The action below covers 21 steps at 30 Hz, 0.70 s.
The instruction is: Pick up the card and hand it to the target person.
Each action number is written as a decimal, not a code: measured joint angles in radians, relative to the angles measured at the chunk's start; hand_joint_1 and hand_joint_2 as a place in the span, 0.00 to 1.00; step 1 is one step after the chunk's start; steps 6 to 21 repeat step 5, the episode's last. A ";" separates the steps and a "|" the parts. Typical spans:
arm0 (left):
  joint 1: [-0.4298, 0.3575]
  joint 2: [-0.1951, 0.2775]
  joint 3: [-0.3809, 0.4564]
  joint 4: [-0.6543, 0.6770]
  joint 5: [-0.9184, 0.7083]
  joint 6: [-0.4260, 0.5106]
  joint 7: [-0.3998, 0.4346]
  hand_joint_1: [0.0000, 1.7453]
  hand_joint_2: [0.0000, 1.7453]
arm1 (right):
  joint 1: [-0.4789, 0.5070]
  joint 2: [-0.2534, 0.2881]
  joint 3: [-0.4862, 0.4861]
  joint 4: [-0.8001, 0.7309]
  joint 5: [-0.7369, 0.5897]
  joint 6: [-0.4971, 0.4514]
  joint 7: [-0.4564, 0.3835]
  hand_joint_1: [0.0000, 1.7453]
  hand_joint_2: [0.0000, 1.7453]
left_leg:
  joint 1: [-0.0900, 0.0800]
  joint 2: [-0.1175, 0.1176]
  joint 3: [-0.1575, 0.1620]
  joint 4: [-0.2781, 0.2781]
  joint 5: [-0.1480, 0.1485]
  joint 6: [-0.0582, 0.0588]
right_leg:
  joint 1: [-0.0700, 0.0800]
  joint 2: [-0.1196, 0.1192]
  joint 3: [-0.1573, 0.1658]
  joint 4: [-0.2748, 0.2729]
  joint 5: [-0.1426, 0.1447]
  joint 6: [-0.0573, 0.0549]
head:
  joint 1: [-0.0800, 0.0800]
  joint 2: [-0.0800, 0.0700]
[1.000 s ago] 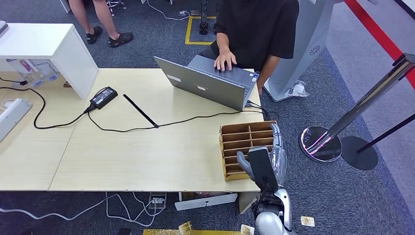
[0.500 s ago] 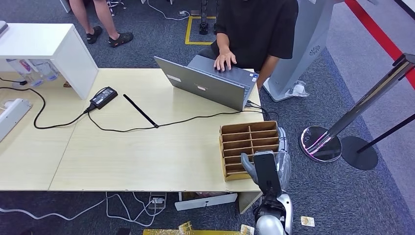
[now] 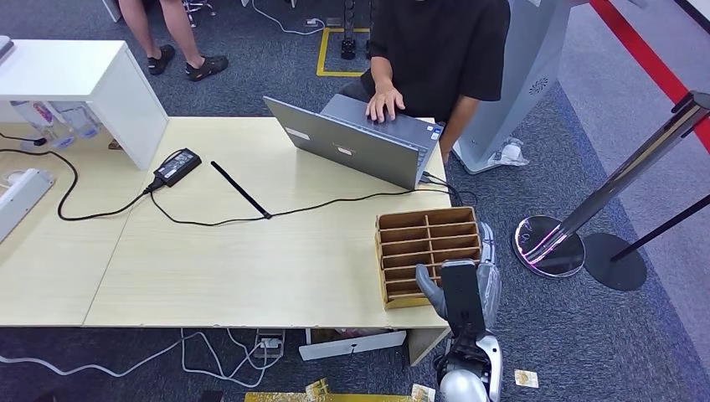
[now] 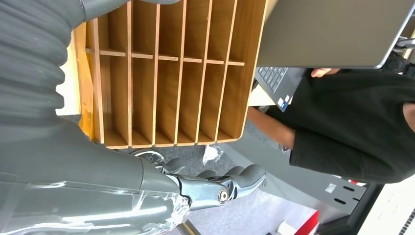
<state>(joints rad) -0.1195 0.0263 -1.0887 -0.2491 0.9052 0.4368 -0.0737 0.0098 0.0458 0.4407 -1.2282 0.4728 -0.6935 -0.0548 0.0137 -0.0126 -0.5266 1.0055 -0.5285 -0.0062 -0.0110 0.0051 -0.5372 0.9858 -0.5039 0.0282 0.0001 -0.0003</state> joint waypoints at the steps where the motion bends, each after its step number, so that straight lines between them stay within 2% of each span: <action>1: 0.000 0.000 0.000 0.000 0.000 0.000 0.000 0.00 0.00 | 0.001 0.000 -0.002 0.000 0.000 0.000 0.000 0.00 1.00 | 0.000 0.000 0.000 0.000 0.000 0.000 | 0.000 0.000 0.000 0.000 0.000 0.000 | 0.000 0.000; 21: 0.000 0.000 0.000 0.000 0.000 0.000 0.000 0.00 0.00 | 0.003 0.000 -0.005 0.000 0.001 0.000 0.001 0.00 1.00 | 0.000 0.000 0.000 0.000 0.000 0.000 | 0.000 0.000 0.000 0.000 0.000 0.000 | 0.000 0.000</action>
